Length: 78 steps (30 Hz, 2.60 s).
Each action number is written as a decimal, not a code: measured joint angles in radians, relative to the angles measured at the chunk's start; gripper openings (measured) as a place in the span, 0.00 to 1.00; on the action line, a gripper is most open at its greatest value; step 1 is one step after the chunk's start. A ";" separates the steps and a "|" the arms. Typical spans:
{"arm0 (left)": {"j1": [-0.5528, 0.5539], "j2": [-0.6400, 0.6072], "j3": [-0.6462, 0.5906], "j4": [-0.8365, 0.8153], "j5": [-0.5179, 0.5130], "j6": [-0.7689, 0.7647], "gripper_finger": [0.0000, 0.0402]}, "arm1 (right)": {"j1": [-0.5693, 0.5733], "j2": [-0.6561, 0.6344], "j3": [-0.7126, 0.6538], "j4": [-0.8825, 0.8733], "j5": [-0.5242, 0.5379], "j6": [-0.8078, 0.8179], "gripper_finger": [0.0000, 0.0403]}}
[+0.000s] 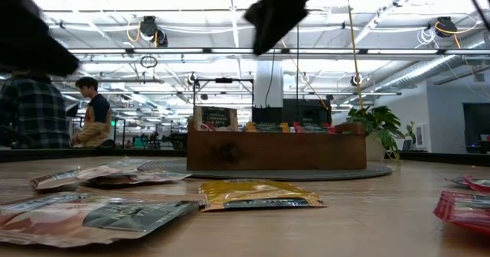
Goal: Pick & Place Tea
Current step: Put the brown tea bag into the left slot of the wooden organizer
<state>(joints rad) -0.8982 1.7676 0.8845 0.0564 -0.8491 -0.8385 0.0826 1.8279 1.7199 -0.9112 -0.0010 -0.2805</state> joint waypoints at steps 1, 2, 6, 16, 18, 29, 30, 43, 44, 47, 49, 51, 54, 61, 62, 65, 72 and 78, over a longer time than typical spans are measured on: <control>0.021 0.000 0.000 0.008 0.024 0.017 0.56 | 0.003 -0.058 -0.078 0.062 0.004 0.021 0.22; 0.043 0.000 0.000 0.021 0.044 0.045 0.56 | 0.008 -0.115 -0.164 0.125 0.016 0.037 0.20; 0.129 0.000 0.000 0.090 0.135 0.195 0.53 | 0.029 -0.367 -0.499 0.311 0.100 0.099 0.04; 0.368 0.000 0.003 0.178 0.216 0.368 0.19 | 0.077 -0.840 -1.166 0.896 0.136 0.300 0.00; 0.440 0.000 0.018 0.174 0.322 0.366 0.12 | 0.088 -0.876 -1.255 1.002 0.137 0.303 0.01; 0.610 0.000 0.345 -0.517 0.518 0.240 0.02 | 0.082 -0.957 -1.403 1.116 0.250 0.299 0.00; 0.615 0.000 0.367 -0.572 0.522 0.214 0.01 | 0.083 -0.957 -1.407 1.109 0.246 0.298 0.00; 0.623 0.055 0.370 -0.592 0.569 0.103 0.04 | 0.083 -0.962 -1.422 1.117 0.236 0.310 0.00; 0.625 0.058 0.370 -0.596 0.576 0.113 0.04 | 0.083 -0.963 -1.422 1.117 0.236 0.316 0.00; 0.634 0.075 0.367 -0.618 0.573 0.134 0.02 | 0.083 -0.966 -1.422 1.125 0.236 0.321 0.00; 0.642 0.083 0.367 -0.618 0.560 0.146 0.01 | 0.083 -0.969 -1.422 1.128 0.236 0.322 0.00; 0.650 0.079 0.367 -0.637 0.548 0.150 0.02 | 0.083 -0.968 -1.422 1.130 0.236 0.326 0.00; 0.659 0.078 0.368 -0.650 0.524 0.153 0.04 | 0.083 -0.968 -1.422 1.128 0.236 0.335 0.00; 0.691 0.079 0.368 -0.661 0.504 0.195 0.01 | 0.083 -0.968 -1.422 1.117 0.236 0.347 0.00; 0.696 0.079 0.368 -0.659 0.501 0.198 0.01 | 0.083 -0.968 -1.422 1.113 0.236 0.347 0.00; 0.710 0.079 0.368 -0.659 0.486 0.199 0.03 | 0.083 -0.968 -1.422 1.109 0.235 0.347 0.00; 0.743 0.079 0.368 -0.657 0.474 0.237 0.03 | 0.083 -0.968 -1.422 1.108 0.235 0.346 0.00; 0.751 0.079 0.368 -0.653 0.448 0.303 0.03 | 0.083 -0.968 -1.422 1.108 0.236 0.344 0.00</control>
<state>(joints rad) -0.1471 1.8465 1.2526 -0.5971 -0.4011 -0.5354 0.1654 0.8600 0.2977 0.1967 0.2348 0.0639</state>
